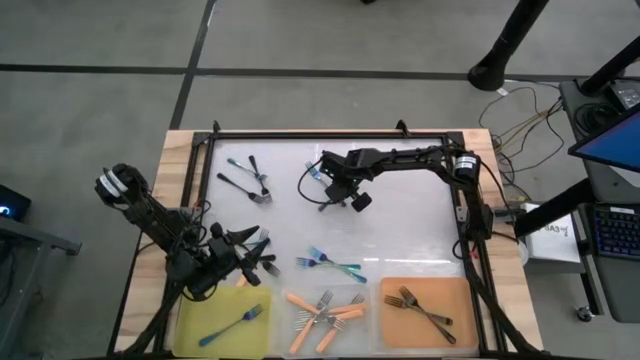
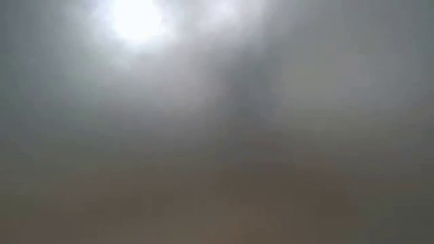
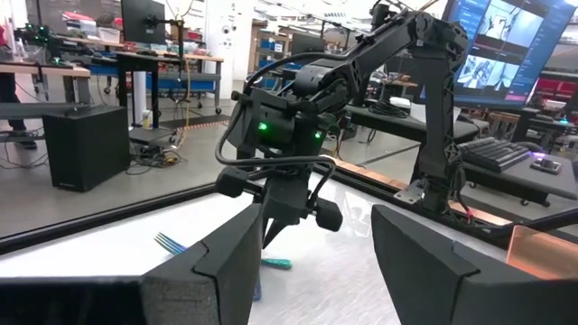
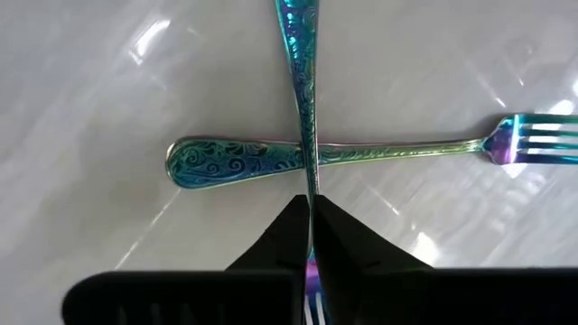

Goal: Sort silverware by color (type)
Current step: Put the blue fork into the yellow bin

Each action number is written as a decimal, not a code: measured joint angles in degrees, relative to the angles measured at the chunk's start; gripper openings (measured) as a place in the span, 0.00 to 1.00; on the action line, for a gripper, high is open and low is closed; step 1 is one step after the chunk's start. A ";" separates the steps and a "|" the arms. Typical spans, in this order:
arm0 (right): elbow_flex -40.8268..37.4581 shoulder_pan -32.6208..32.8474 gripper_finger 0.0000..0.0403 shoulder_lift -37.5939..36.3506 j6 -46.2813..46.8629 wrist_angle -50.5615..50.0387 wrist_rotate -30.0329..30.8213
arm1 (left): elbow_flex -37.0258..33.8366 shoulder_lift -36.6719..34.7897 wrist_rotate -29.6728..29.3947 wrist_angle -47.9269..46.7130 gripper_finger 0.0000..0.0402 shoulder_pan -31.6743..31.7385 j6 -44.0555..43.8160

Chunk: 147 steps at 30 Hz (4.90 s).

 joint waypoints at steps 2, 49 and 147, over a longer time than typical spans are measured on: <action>0.00 0.00 0.02 -0.02 0.92 0.01 0.00 | 0.00 0.00 0.00 0.02 0.47 0.00 0.00; 2.43 -2.34 0.03 4.59 14.30 -2.50 -1.00 | -0.09 0.00 0.02 -0.07 0.47 0.55 0.48; 6.97 17.03 0.02 -11.37 27.62 35.52 35.95 | -4.94 -9.24 44.09 12.83 0.47 42.03 8.41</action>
